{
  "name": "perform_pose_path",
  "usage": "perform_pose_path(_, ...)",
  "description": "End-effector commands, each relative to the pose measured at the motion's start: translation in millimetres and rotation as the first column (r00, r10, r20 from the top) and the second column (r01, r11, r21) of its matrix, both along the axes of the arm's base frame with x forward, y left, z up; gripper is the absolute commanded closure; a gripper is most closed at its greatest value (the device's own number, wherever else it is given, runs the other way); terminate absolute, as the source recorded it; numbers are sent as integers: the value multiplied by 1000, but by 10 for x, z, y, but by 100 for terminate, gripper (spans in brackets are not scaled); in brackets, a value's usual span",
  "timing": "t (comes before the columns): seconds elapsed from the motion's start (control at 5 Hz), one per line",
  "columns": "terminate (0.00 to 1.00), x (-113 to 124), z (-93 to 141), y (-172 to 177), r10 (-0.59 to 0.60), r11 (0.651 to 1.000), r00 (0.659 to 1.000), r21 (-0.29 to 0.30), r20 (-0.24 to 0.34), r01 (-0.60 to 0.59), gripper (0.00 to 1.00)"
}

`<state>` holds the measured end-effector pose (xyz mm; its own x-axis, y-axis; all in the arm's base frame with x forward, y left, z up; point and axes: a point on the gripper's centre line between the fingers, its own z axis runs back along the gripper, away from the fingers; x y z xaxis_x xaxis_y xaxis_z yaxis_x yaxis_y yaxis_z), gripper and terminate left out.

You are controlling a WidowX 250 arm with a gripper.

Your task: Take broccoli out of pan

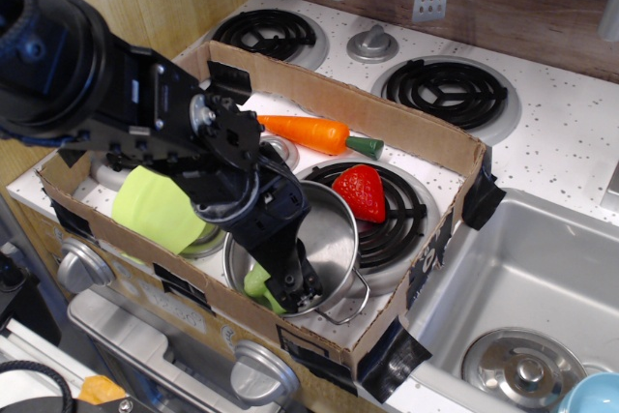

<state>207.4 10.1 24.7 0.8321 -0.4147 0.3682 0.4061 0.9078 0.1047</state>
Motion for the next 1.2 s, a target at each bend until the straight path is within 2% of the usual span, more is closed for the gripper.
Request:
perform_pose_path(0.0,0,19,-30,10,9,1000,1000,-1,24,-9,0)
perform_pose_path(0.4,0,-6,-150,80,14,996,999,-91,39,-10,0)
perform_pose_path(0.6,0,2,-158,127,5,993,999,-117,37,0,100)
perform_pose_path(1.0,0,160,213,261,25,997,1000,-75,12,-24,100)
